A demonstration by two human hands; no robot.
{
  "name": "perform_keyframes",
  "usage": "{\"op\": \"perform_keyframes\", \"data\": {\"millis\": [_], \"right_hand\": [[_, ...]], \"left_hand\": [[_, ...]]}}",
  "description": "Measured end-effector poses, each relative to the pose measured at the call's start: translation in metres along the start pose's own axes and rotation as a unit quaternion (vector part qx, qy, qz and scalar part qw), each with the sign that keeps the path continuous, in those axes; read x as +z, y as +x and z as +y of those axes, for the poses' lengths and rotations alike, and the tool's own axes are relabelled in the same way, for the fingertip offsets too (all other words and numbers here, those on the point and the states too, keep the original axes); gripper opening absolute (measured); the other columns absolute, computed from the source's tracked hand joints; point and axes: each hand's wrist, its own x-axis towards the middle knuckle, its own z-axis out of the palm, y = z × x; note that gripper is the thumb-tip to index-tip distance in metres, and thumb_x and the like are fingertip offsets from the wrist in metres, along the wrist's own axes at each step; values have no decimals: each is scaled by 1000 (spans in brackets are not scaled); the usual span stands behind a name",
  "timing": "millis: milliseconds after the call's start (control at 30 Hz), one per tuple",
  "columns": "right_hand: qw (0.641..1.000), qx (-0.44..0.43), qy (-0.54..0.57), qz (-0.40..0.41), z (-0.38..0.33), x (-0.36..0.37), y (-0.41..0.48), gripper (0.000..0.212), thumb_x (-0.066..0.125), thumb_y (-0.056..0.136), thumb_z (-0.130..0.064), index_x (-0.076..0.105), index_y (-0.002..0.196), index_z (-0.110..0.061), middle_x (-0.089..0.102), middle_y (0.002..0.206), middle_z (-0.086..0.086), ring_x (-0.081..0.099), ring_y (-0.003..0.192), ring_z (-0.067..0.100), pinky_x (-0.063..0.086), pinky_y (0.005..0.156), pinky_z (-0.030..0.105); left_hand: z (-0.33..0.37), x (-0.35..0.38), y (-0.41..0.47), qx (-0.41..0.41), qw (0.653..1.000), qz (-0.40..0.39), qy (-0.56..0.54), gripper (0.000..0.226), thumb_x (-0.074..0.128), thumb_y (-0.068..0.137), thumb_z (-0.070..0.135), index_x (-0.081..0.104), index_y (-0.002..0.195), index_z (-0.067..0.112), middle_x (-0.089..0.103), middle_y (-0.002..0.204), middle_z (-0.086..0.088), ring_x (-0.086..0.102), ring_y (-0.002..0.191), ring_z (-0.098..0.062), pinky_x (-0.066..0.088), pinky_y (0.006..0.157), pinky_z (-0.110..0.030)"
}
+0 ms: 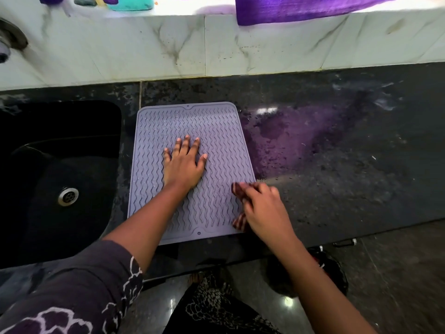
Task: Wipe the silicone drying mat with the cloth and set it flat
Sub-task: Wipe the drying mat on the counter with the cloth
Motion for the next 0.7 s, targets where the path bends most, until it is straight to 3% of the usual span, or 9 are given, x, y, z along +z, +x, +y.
{"op": "perform_keyframes", "data": {"millis": [133,233,367,500,567,700], "right_hand": [[998,-1,-69,4,-13,17,19,46,41,92,-33,39,136,-23,41,135,7,34,119,27,36,94,43],[995,-10,-103,-5,-9,25,-3,48,43,90,-32,39,137,-20,42,135,10,37,117,30,40,91,45],[994,-14,-104,-45,-1,20,-55,51,51,86,-29,43,135,-19,45,134,11,43,107,31,47,85,45],[989,7,-110,-100,-5,15,-77,49,40,92,-30,34,140,-21,36,135,8,36,108,27,43,89,37],[990,11,-86,-112,-6,5,-73,45,39,91,-31,39,136,-23,39,127,6,36,106,25,42,86,35],[998,46,-12,-39,1,-8,-63,45,42,91,-29,43,135,-26,46,122,1,40,104,21,43,86,36]], "left_hand": [[0,1,0,-2,1000,1,2,61,19,94,57,16,149,30,14,158,-2,7,146,-24,-1,114,-50],[0,1,0,-3,1000,4,3,61,19,94,57,16,149,30,14,159,-2,7,146,-24,-1,114,-50],[0,1,0,-1,1000,-1,0,61,19,94,57,15,149,30,14,159,-3,6,146,-24,-1,114,-50],[-1,0,1,-2,1000,-2,-3,61,19,94,57,15,149,29,14,159,-3,6,146,-24,-1,114,-51],[0,0,1,-1,1000,-1,-3,61,19,94,57,16,149,29,14,159,-3,6,146,-24,-1,114,-51],[-2,1,1,0,1000,-4,-1,62,18,94,57,15,149,29,14,158,-3,6,146,-24,0,114,-51]]}}
